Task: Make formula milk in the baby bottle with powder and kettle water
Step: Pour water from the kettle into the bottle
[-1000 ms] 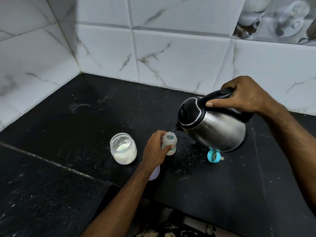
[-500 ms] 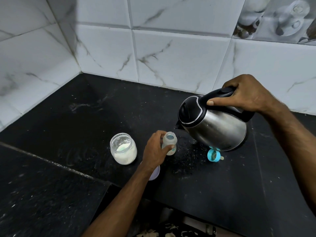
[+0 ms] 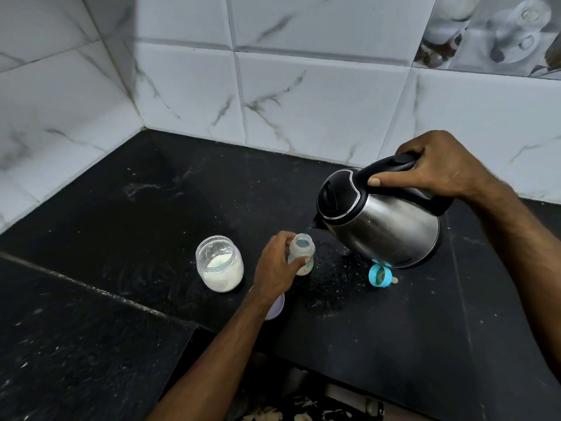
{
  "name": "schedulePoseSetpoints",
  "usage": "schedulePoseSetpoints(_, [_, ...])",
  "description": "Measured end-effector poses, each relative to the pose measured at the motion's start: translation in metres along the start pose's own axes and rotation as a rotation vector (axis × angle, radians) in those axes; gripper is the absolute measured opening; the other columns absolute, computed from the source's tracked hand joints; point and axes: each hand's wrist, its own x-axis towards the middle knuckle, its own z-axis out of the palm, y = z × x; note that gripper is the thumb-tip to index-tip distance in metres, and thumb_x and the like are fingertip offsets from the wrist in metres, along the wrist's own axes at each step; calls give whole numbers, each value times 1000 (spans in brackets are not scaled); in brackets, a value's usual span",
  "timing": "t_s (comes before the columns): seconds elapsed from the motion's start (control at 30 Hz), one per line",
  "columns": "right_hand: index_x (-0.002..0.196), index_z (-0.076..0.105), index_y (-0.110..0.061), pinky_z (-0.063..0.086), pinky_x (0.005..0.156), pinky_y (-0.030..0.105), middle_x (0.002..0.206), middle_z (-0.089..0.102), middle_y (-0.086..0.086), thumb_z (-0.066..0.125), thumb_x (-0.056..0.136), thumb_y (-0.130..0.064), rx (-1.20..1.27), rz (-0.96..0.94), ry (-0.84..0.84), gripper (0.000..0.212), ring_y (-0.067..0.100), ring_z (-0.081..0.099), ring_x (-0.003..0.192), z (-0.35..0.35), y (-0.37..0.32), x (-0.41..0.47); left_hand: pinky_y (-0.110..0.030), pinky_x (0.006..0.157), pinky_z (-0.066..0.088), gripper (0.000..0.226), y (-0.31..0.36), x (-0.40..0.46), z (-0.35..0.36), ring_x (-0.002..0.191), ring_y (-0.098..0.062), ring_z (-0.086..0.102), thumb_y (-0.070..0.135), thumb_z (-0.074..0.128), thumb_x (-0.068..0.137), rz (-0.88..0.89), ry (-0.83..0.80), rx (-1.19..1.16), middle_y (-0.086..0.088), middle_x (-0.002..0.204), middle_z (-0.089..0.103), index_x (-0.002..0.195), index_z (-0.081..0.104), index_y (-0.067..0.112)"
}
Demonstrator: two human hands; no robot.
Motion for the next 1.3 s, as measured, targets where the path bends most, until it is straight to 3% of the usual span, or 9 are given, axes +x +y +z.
schedulePoseSetpoints(0.9, [62,66,-26,38,54,30,51,57,-3,65,46,-92,-3,-14,5,68,6,46,47,-1,2,1,-43,95,53,42,-1,0,0,108,-15,61,24,80,80,-7,-2,-8,-1,119,62,115,58,18])
schedulePoseSetpoints(1.3, [60,63,-24,35,53,30,47,51,-5,66,46,-92,-12,-16,4,69,7,41,46,0,2,1,-44,90,55,40,-2,0,0,103,-15,63,24,81,79,14,7,-5,1,115,63,112,58,20])
